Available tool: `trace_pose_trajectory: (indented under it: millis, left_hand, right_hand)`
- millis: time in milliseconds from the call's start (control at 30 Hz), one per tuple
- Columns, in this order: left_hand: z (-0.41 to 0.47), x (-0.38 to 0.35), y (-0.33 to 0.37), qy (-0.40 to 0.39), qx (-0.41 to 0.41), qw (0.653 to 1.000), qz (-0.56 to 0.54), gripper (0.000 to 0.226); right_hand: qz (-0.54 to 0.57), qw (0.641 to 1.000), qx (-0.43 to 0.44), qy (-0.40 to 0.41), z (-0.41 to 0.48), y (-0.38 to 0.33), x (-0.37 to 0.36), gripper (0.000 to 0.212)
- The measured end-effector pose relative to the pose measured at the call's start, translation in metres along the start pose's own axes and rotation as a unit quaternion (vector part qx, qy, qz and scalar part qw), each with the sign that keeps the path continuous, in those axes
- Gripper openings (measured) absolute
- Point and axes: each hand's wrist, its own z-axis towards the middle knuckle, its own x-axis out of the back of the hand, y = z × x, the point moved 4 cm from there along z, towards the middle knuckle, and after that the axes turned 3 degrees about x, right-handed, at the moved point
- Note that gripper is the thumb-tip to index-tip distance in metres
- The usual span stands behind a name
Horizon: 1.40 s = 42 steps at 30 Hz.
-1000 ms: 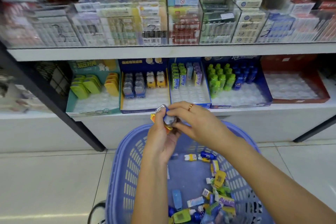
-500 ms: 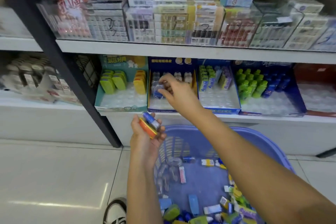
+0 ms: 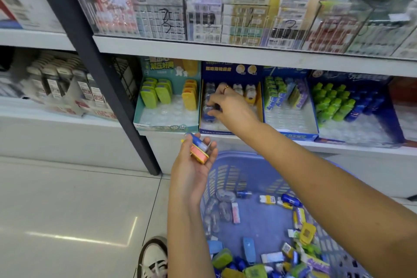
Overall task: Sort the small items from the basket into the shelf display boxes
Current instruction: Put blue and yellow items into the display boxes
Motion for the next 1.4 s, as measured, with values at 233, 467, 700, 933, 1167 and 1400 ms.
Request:
trace_pose_trajectory:
  millis: [233,467,700,933,1167,1400]
  left_hand:
    - [-0.010,-0.006,0.004,0.015,-0.012,0.999,-0.030,0.019]
    - [-0.017,-0.017,0.006,-0.028,0.000,0.999,-0.027,0.033]
    - [-0.022,-0.019,0.014,-0.044,-0.010,0.999,0.010,0.061]
    - [-0.012,0.011,0.033,0.051,-0.060,0.992,-0.102,0.020]
    - [-0.010,0.022,0.036,0.079,-0.061,0.993,-0.063,0.013]
    - [-0.012,0.022,0.036,0.066,-0.062,0.996,0.023,0.011]
  right_hand:
    - [0.135,0.990,-0.027,0.030,-0.042,-0.020,0.017,0.026]
    - [0.287,0.957,-0.037,0.013,-0.090,-0.049,0.006,0.034]
    - [0.252,0.966,-0.001,0.062,-0.093,-0.066,0.004,0.018]
    - [0.279,0.952,-0.067,0.107,-0.052,-0.055,0.023,0.015]
    - [-0.003,0.999,0.044,-0.013,0.034,-0.045,0.020,0.031]
    - [-0.060,0.989,0.063,-0.120,0.050,-0.037,-0.004,0.032]
